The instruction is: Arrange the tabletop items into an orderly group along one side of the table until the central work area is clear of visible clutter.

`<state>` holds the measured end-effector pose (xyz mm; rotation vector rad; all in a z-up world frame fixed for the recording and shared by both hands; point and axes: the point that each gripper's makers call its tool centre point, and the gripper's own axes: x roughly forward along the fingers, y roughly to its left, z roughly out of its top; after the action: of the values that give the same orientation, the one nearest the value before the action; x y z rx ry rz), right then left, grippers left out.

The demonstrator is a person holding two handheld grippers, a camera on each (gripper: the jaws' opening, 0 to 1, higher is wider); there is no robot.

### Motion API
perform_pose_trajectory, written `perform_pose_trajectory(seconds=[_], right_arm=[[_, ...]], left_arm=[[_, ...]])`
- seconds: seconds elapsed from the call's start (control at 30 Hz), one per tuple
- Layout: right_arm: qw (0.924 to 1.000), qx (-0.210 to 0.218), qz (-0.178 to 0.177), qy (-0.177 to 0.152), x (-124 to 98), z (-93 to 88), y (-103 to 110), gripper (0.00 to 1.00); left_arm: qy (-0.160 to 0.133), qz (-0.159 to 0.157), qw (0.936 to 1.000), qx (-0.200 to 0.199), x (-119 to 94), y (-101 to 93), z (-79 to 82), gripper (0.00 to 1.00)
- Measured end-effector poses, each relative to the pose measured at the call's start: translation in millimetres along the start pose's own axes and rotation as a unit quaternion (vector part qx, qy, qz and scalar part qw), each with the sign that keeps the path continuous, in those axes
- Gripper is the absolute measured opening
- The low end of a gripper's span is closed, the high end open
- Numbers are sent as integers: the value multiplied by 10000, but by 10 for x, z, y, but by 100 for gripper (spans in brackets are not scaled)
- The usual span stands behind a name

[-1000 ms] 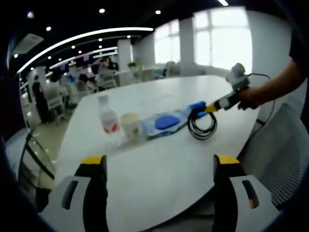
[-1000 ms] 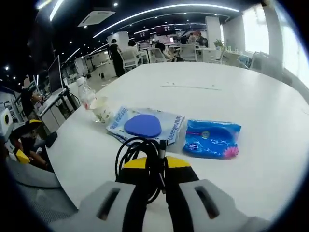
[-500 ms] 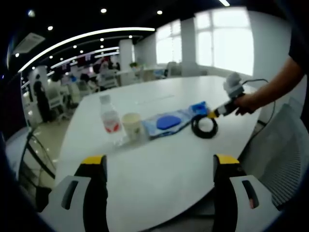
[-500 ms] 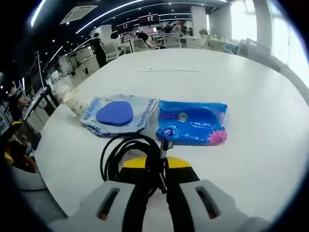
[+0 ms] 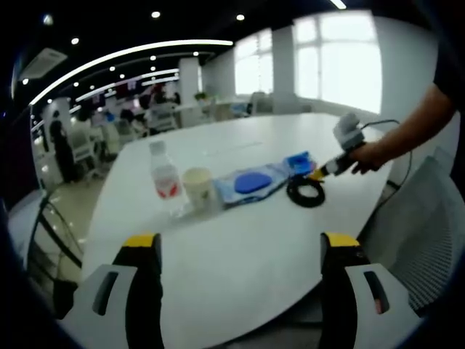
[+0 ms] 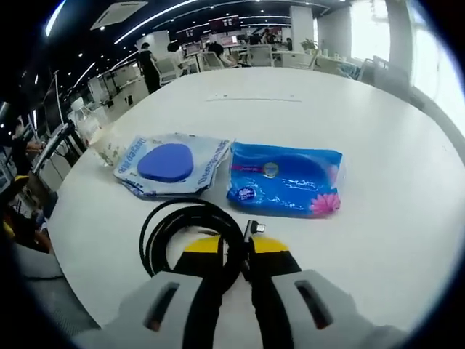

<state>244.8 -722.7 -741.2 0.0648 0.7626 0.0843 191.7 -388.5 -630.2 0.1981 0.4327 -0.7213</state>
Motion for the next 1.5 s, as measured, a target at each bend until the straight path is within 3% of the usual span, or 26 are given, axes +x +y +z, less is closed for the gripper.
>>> perform_pose_trajectory(seconds=[0.33,0.67,0.73,0.8,0.97,1.17,1.5], right_arm=[[9963,-534,519,-416,-474,-12,236,36],[9934,-820,575,-567,-969,-139,271,57],[9904,-980,721,-664,-1053,-148,326,64],[9861,-1198,815,-810,-1100,-133,359,70],[9876,-943,852,-928,-1231,-189,413,81],[9845,-1178,855,-974,-1347,-193,502,88],[9839,-1058,739,-1235,-1476,-161,500,100]], left_arm=[[75,-139,9998,73,13,-35,-34,87],[126,-249,9995,151,31,-75,-55,87],[110,-258,9995,155,32,-78,-50,87],[95,-266,9995,149,32,-80,-46,87],[72,-332,9993,177,38,-110,-39,88],[-43,-318,9994,163,30,-106,2,89],[-80,-379,9991,161,37,-125,16,91]])
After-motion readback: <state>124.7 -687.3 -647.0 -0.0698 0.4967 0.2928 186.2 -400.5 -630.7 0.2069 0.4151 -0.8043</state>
